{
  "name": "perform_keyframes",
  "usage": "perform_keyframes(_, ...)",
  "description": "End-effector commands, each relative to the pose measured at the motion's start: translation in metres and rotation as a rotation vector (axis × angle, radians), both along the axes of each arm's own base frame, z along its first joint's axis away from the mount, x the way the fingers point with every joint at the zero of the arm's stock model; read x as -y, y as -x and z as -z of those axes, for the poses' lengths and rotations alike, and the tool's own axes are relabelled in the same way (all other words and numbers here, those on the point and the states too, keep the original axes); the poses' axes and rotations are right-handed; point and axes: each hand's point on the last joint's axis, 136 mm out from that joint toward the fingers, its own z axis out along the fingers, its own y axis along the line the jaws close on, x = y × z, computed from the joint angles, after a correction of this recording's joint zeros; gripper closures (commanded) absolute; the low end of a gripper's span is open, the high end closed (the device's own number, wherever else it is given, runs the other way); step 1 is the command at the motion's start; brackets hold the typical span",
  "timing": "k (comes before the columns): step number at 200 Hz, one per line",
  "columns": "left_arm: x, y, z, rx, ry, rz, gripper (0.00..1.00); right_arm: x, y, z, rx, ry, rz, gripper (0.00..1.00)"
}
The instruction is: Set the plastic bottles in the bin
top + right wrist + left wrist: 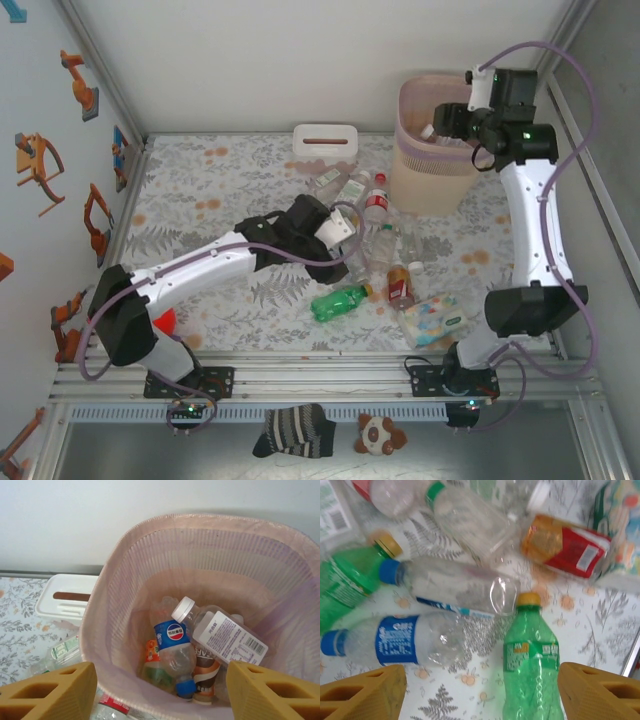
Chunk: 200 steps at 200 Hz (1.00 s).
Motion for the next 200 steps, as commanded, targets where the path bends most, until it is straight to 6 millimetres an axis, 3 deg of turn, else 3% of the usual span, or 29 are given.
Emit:
perform_keyframes(1,-0.010,0.011,0.014,0.008,-0.128,0.029,0.18,0.001,0.013,-0.011,0.041,-0.020,0.012,0.32)
perform_keyframes(44,-0.011,0.034,0.046,-0.038,-0.277,0.070,0.12,0.005,0.036,0.002,0.021,-0.011,0.024,0.32)
perform_keyframes(96,-0.017,0.054,0.086,-0.088,-0.446,0.080,0.11,0.003,0.050,0.014,-0.007,-0.030,0.022,0.32)
perform_keyframes(200,-0.025,0.063,0.135,-0.180,-0.595,0.083,0.11,-0.002,0.058,0.018,-0.010,-0.055,-0.001,0.32)
